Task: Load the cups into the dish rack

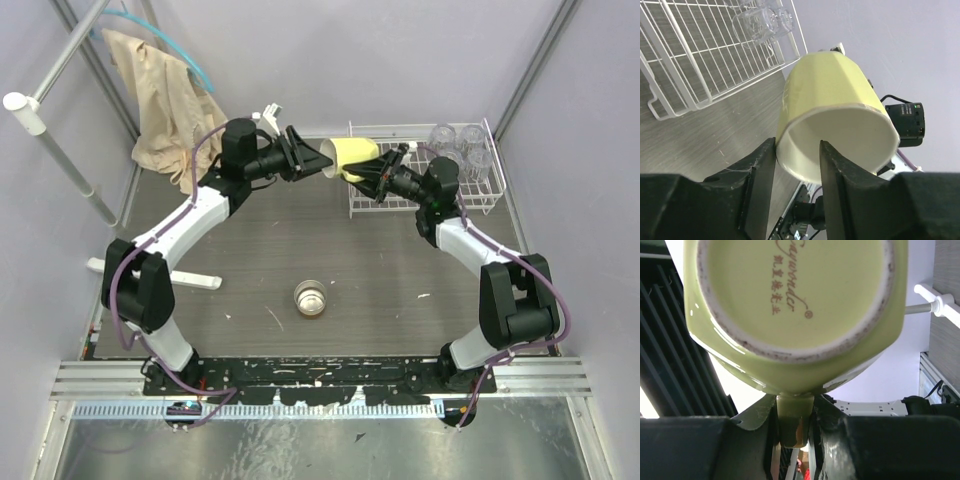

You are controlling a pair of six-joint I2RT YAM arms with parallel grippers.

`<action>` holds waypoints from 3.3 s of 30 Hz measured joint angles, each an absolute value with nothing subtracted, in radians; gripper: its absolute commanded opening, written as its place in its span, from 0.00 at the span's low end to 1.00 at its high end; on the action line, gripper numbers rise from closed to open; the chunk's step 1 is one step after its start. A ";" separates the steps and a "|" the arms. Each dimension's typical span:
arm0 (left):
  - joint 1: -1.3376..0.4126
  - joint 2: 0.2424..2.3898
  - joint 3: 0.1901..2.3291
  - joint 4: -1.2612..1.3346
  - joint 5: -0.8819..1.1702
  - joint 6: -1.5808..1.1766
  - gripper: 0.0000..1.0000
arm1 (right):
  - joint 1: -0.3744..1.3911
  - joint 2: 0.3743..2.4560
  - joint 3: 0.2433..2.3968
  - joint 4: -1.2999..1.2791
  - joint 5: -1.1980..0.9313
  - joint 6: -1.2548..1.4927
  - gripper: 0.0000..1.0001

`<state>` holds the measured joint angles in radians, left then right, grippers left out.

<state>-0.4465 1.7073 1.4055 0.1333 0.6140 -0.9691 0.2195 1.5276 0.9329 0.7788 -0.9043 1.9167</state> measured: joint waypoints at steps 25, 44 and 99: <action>-0.356 1.670 1.400 -0.066 0.540 -0.923 0.64 | 0.020 1.830 1.630 -0.076 -0.804 1.139 0.01; -0.295 1.718 1.438 -0.135 0.546 -0.875 0.64 | 0.043 2.126 2.188 -0.805 -0.255 0.419 0.01; -0.227 1.696 1.367 -0.189 0.488 -0.818 0.65 | 0.116 2.238 1.779 -0.131 0.160 0.044 0.01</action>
<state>-0.2268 1.6958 1.3670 -0.1894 0.4877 -0.8185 0.1158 2.2379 1.7786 -0.1310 0.1596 0.0441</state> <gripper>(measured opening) 0.651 0.259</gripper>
